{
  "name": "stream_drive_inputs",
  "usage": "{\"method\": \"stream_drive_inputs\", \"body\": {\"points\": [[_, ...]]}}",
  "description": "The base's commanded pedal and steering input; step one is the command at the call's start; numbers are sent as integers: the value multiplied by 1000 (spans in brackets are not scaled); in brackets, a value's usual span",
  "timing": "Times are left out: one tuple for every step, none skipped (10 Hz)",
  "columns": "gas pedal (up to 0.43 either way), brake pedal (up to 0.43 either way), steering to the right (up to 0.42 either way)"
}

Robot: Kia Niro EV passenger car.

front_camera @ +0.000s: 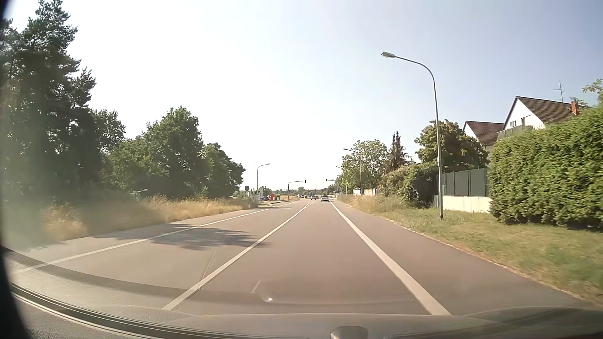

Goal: Follow the waypoints while adhering to traffic rules and regulations

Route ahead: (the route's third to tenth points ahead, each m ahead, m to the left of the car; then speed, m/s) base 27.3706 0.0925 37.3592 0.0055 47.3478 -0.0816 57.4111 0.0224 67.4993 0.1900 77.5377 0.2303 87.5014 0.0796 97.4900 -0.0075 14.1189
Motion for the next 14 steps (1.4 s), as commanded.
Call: {"method": "stream_drive_inputs", "body": {"points": [[59, 30, 5], [59, 30, 5], [59, 30, 5], [59, 30, 5], [59, 30, 5], [59, 30, 5], [59, 24, 5], [59, 30, 5], [59, 30, 5], [59, 30, 5], [59, 30, 4], [59, 30, 1], [59, 30, 0], [59, 30, 0]]}}
